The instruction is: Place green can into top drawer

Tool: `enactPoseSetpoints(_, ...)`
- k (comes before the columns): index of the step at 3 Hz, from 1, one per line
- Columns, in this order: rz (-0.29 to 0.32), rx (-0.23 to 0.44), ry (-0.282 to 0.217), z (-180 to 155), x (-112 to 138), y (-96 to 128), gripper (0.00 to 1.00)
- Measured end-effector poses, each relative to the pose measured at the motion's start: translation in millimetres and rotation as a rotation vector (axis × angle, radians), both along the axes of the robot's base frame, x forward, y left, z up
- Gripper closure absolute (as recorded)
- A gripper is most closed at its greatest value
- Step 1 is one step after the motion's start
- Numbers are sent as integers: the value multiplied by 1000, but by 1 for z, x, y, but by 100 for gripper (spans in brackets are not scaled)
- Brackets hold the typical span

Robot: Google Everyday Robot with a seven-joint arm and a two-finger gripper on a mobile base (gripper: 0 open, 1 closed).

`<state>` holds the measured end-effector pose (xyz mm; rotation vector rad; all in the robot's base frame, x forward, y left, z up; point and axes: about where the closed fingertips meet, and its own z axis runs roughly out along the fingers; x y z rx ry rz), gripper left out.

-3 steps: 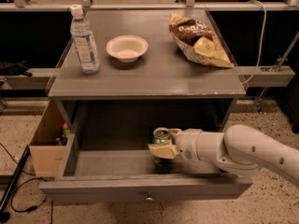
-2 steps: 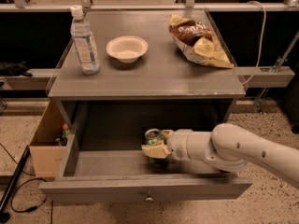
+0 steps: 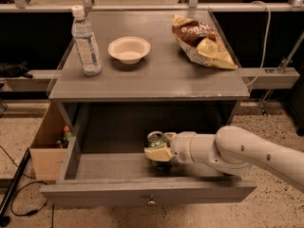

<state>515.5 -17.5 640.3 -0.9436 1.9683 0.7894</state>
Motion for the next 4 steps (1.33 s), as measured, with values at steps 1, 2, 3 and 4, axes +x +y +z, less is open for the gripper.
enactPoseSetpoints(1, 0, 0, 0, 0, 0, 0, 49)
enactPoseSetpoints(2, 0, 0, 0, 0, 0, 0, 25)
enactPoseSetpoints(3, 0, 0, 0, 0, 0, 0, 0)
enactPoseSetpoints(4, 0, 0, 0, 0, 0, 0, 0)
